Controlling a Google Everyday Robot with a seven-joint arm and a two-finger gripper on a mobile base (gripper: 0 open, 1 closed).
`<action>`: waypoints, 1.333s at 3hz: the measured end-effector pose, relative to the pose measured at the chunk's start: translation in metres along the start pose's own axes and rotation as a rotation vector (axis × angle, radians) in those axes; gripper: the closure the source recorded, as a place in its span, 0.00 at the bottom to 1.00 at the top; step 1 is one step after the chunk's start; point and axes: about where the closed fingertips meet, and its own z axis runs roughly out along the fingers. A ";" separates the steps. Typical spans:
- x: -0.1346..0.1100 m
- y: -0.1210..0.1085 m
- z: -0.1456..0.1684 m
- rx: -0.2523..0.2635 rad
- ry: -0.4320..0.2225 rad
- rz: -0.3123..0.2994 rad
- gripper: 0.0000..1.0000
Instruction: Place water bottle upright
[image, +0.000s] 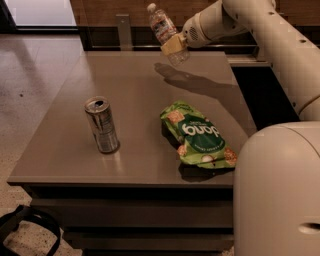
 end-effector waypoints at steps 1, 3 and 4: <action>0.000 0.000 0.000 0.000 0.000 0.000 1.00; -0.012 0.008 0.003 -0.111 -0.123 -0.106 1.00; -0.019 0.013 0.001 -0.162 -0.203 -0.219 1.00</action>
Offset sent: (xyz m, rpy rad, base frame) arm -0.0014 0.0083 0.0155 0.0783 -0.0817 0.1418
